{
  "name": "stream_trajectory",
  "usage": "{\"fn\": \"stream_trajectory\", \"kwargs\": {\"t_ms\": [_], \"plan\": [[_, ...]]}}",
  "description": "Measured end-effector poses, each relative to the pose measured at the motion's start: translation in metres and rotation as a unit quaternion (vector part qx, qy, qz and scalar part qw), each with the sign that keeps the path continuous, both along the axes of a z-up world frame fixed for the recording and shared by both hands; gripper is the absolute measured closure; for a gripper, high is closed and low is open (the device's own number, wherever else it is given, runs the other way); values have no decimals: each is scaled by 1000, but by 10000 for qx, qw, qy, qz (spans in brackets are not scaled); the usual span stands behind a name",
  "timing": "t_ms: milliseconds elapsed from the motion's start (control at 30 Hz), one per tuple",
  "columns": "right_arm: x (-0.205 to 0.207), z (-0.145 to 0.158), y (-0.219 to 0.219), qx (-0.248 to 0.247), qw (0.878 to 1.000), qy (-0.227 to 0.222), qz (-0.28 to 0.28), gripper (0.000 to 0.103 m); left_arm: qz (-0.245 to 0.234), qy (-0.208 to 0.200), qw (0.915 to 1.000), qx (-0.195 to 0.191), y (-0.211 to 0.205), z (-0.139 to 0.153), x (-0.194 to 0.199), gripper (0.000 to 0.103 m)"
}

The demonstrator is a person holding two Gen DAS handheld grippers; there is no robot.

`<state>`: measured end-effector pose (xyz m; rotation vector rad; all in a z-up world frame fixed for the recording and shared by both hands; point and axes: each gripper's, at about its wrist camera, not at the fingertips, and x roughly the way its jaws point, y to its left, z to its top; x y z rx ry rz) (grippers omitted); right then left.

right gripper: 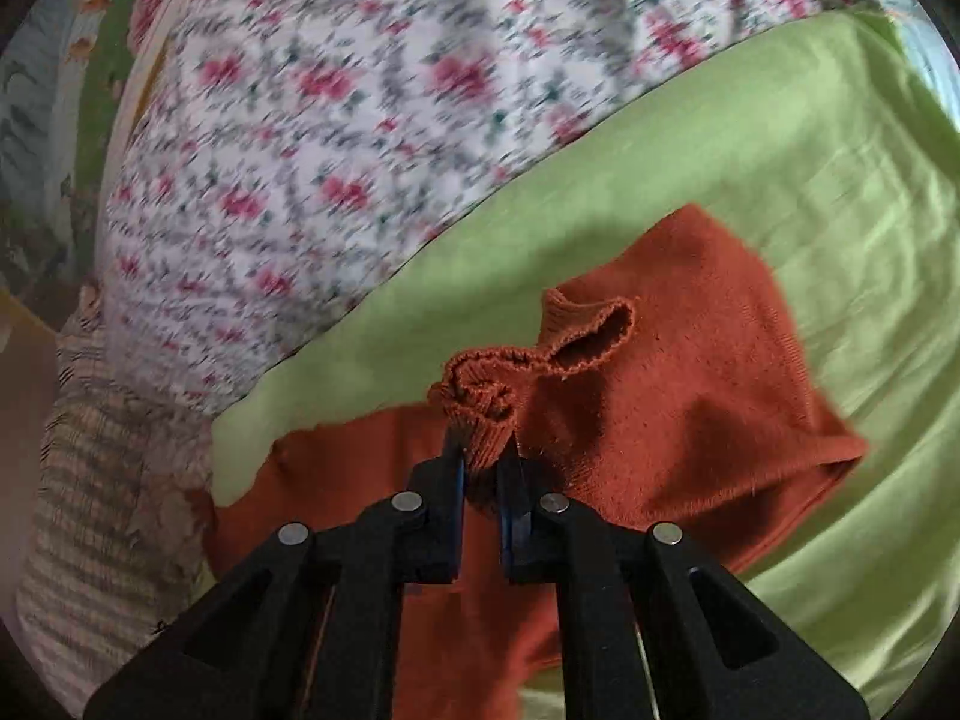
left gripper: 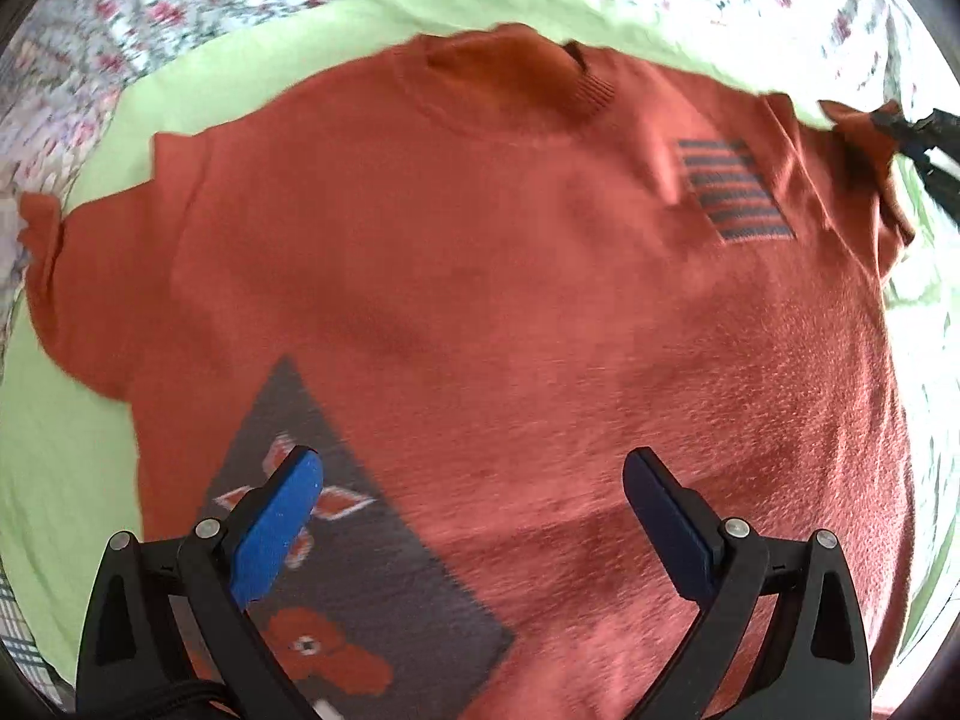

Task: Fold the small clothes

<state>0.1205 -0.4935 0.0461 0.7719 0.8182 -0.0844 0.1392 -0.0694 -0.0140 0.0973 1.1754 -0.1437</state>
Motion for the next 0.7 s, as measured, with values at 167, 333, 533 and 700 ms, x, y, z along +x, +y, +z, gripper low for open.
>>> {"fn": "stream_trajectory", "kwargs": {"t_ms": [167, 333, 533, 700], "plan": [[37, -23, 109, 765, 9939, -25, 788, 93, 274, -124, 9995, -138, 42, 7, -11, 2], [78, -43, 211, 1139, 9801, 86, 1626, 93, 634, -115, 9972, -390, 87, 9, -20, 2], [112, -88, 294, 1508, 9621, 494, 2220, 93, 742, -154, 9956, -549, 107, 4, -20, 2], [118, -111, 327, 1641, 9493, 742, 2576, 88, 681, -84, 9950, -731, 106, -7, -2, 2]]}}
